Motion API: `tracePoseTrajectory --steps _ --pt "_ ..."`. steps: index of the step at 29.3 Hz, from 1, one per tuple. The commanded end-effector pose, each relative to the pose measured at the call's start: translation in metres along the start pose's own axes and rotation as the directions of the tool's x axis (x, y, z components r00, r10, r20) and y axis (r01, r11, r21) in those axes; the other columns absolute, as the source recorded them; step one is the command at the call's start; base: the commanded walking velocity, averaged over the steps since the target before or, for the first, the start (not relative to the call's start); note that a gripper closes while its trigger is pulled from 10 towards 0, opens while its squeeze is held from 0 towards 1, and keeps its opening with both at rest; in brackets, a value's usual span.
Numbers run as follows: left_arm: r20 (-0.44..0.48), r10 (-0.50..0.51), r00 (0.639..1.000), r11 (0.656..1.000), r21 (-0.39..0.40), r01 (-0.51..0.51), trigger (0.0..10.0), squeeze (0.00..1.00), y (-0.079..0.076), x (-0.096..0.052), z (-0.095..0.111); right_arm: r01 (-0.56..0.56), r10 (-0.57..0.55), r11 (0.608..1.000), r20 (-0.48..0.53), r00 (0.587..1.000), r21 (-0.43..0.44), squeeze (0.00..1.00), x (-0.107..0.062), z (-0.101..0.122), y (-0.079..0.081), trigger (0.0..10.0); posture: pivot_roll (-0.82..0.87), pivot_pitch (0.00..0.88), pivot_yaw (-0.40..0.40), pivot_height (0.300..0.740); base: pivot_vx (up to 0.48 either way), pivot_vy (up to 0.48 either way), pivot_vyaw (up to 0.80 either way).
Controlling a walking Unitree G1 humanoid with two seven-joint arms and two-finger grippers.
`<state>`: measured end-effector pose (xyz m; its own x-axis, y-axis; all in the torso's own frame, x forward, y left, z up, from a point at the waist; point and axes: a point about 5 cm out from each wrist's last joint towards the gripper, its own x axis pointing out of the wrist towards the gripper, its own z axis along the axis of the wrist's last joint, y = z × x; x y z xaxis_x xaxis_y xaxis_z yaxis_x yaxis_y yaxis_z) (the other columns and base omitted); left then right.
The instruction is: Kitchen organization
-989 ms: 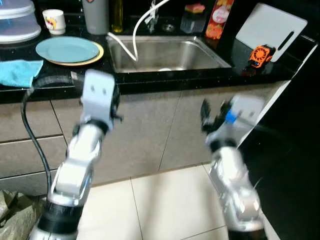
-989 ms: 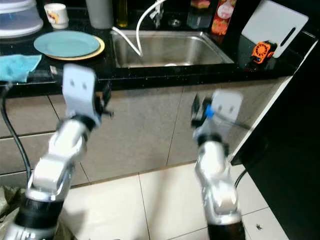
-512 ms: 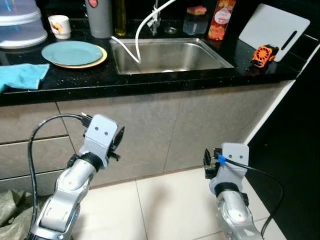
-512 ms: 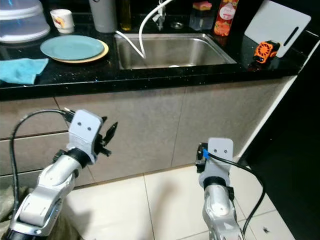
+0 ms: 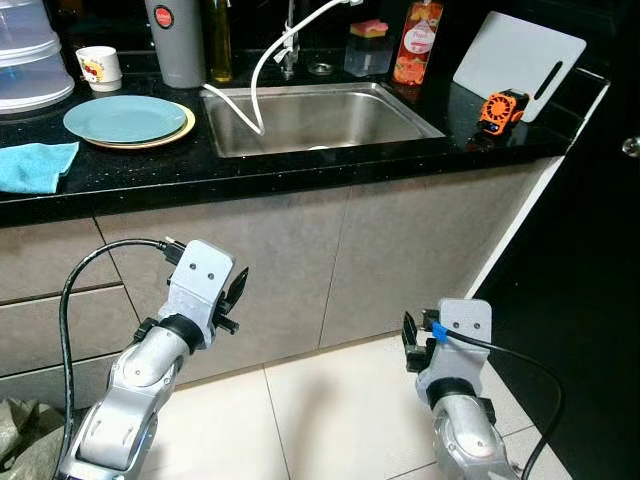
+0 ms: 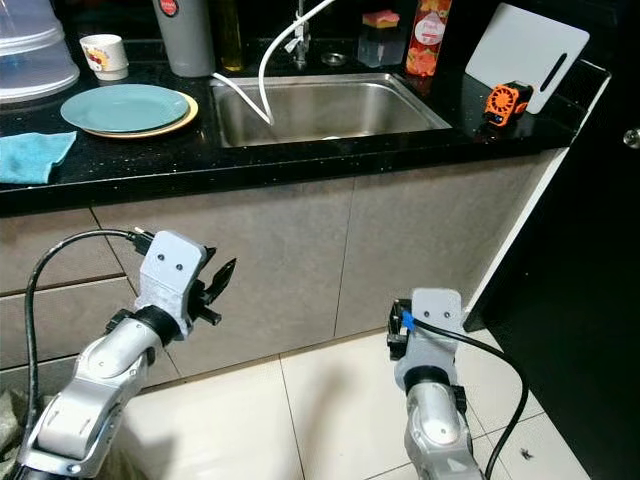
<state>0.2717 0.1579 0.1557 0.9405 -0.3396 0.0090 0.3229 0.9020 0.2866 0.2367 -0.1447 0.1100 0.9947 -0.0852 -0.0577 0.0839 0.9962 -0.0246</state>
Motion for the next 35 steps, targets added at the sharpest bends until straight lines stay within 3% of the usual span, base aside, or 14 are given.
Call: tracePoseTrajectory --steps 1,35 --pt "-0.010 -0.003 1.000 1.000 -0.007 0.003 10.0 0.00 -0.0015 0.0006 -0.0033 -0.009 0.009 1.000 -0.012 1.000 -0.003 0.00 0.0000 -0.0007 0.0014 10.0 0.18 0.029 -0.025 0.740 0.000 0.000 0.00" --pt "-0.006 0.009 1.000 1.000 -0.017 -0.009 10.0 0.00 -0.0022 0.0021 -0.0028 -0.033 0.033 0.999 0.001 0.999 0.005 0.00 0.0028 0.0031 0.0062 10.0 0.18 0.027 -0.039 0.740 0.000 0.000 0.00"
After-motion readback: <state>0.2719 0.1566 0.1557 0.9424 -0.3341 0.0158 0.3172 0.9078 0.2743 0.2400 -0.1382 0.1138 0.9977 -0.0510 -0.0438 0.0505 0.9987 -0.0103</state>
